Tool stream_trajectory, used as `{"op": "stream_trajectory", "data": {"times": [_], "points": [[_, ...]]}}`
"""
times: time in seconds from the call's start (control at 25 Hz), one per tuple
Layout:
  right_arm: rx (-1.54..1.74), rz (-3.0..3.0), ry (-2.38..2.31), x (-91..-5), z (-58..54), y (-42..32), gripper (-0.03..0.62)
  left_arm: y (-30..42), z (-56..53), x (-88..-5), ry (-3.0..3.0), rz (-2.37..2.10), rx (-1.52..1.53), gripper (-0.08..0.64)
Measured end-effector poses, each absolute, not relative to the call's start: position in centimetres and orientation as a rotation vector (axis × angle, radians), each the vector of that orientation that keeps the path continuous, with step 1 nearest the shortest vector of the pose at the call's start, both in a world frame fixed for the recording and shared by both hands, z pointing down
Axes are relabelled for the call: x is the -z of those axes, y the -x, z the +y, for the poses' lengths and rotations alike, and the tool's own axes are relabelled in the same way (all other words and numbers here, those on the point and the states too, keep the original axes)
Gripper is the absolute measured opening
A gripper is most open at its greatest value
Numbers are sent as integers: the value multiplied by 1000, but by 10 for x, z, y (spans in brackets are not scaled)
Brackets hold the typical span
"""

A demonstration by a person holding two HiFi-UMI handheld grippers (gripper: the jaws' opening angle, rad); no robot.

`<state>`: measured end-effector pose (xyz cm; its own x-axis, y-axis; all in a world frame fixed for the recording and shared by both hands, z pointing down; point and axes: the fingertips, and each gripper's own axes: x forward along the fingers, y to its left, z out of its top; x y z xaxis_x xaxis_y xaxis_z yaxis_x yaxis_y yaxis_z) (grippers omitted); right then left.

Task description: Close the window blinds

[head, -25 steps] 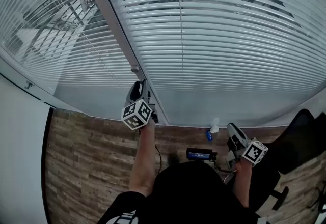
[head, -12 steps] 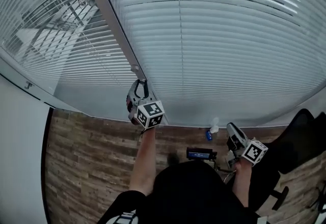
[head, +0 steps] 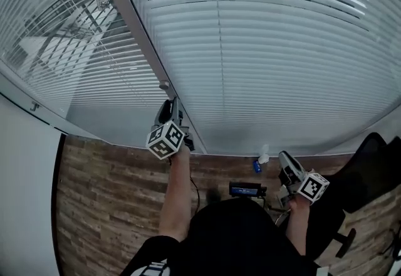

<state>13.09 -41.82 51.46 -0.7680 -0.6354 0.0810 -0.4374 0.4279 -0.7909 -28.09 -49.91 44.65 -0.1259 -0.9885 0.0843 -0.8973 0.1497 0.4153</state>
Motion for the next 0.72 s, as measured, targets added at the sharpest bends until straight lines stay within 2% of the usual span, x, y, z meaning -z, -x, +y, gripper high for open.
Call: {"op": "stream_trajectory", "data": {"times": [0.08, 0.2, 0.52, 0.64, 0.72], "points": [[1258, 2455, 950, -519, -418, -134, 60, 282, -499, -446, -1807, -2110, 358, 140], [1254, 2454, 951, -516, -419, -133, 60, 279, -500, -447, -1847, -2216, 171, 138], [1244, 2463, 919, -507, -423, -125, 60, 271, -506, -453, -1904, -2565, -777, 138], [1255, 2473, 917, -511, -423, -125, 60, 268, -506, -453, -1918, -2569, -829, 138], [1258, 2479, 916, -514, -423, -125, 60, 268, -505, -455, -1943, -2505, -626, 138]]}}
